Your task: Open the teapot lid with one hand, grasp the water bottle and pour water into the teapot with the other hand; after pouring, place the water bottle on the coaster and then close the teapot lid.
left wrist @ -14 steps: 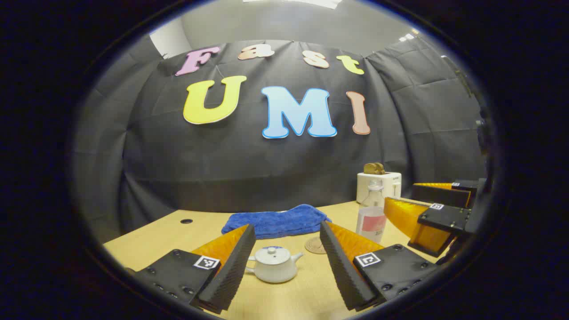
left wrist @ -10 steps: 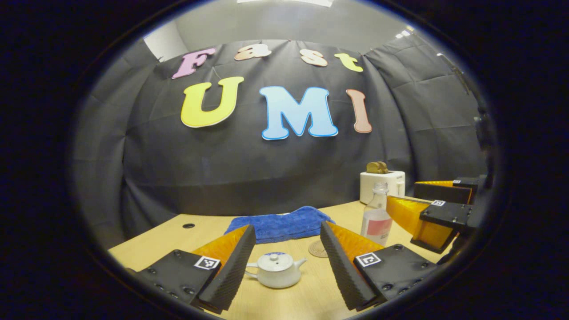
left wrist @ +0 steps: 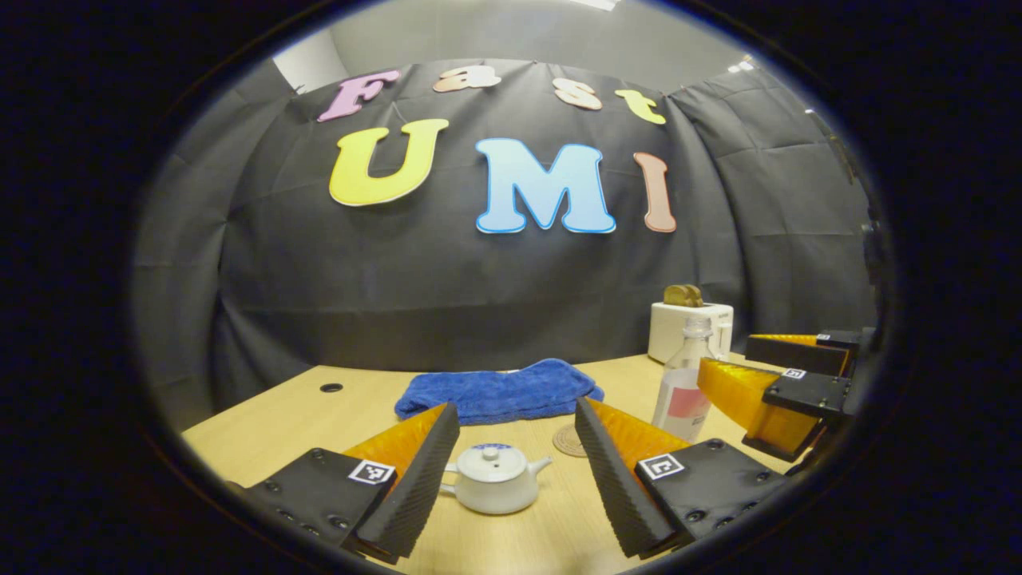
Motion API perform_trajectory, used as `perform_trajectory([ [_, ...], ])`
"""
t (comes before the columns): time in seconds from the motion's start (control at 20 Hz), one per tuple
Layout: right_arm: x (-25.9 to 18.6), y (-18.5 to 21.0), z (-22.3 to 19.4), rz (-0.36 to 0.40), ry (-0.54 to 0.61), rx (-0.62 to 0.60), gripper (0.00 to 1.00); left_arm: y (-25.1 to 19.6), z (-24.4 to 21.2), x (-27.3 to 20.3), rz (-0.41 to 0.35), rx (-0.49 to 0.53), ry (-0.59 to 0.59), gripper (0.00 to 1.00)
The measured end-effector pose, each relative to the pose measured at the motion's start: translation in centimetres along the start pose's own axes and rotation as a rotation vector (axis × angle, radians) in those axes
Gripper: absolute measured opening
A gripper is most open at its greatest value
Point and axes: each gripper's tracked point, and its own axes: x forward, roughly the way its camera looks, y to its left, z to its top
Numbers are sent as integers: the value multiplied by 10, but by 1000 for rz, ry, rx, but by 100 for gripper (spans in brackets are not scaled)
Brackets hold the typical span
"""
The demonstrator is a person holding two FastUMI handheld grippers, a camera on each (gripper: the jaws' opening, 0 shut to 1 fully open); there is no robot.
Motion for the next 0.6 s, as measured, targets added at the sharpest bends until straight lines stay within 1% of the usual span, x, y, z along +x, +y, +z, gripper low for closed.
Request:
perform_trajectory([
  [0.05, 0, 0, 0, 0, 2, -2, 90, 2, -4, 5, 0, 3, 16, 99],
  [0.15, -1, -1, -1, -2, 3, -4, 90, 5, -15, 16, -4, -1, 44, 94],
  [0.3, -2, -3, -1, -7, 0, -6, 90, 10, -29, 30, 0, -12, 76, 94],
  [0.6, -3, -13, -8, -26, 14, 0, 90, 15, -41, 53, -3, -38, 113, 93],
])
